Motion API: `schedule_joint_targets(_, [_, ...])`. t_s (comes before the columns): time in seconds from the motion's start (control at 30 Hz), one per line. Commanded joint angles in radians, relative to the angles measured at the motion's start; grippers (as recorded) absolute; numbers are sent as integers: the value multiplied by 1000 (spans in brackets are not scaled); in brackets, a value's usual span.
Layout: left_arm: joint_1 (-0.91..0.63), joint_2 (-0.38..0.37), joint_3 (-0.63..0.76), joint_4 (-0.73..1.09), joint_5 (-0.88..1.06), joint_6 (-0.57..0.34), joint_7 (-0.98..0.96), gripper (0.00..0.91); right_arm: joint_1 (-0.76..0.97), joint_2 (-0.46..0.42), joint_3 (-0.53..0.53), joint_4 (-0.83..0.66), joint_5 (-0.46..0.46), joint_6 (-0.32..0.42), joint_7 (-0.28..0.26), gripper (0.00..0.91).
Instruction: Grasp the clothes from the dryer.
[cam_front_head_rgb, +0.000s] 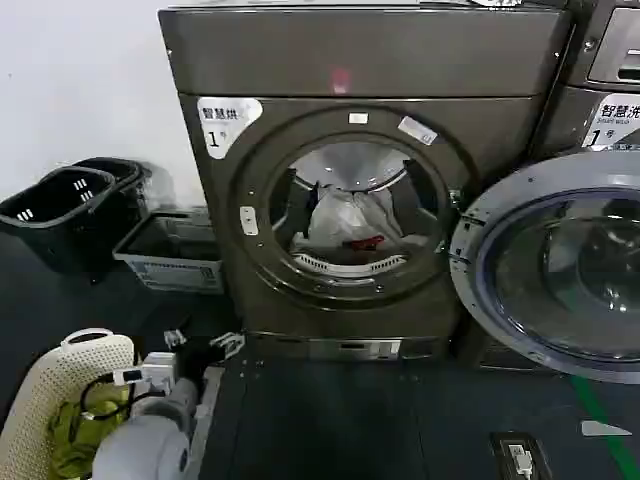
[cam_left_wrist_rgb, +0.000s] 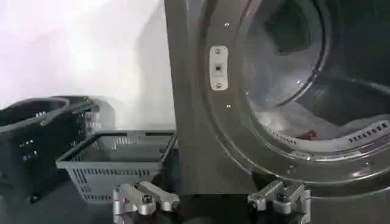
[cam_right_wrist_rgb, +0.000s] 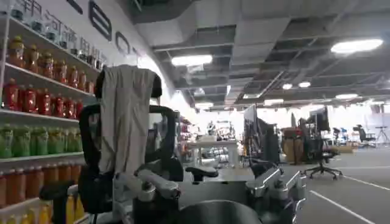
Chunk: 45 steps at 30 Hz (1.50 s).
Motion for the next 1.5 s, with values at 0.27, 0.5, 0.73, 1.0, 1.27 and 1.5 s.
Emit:
schedule_joint_targets(0.27, [2, -4, 0, 4, 8, 49, 7, 907, -1, 6, -27, -12, 40, 85, 14, 907])
schedule_joint_targets(0.5, [9, -2, 0, 2, 8, 49, 7, 907, 1, 8, -28, -12, 45, 87, 17, 907])
schedule_joint_targets(0.73, [11, -3, 0, 1, 8, 49, 8, 907, 2, 7, -30, -13, 45, 87, 19, 907])
schedule_joint_targets(1.0, [15, -2, 1, -2, 12, 49, 7, 907, 6, 9, -35, -17, 46, 87, 24, 907])
schedule_joint_targets(1.27, [8, -2, 6, 4, 12, 49, 3, 907, 4, 9, -33, -21, 47, 88, 27, 907])
schedule_joint_targets(1.5, [0, -3, 9, 12, 5, 49, 7, 907, 1, 6, -29, -25, 47, 88, 28, 907])
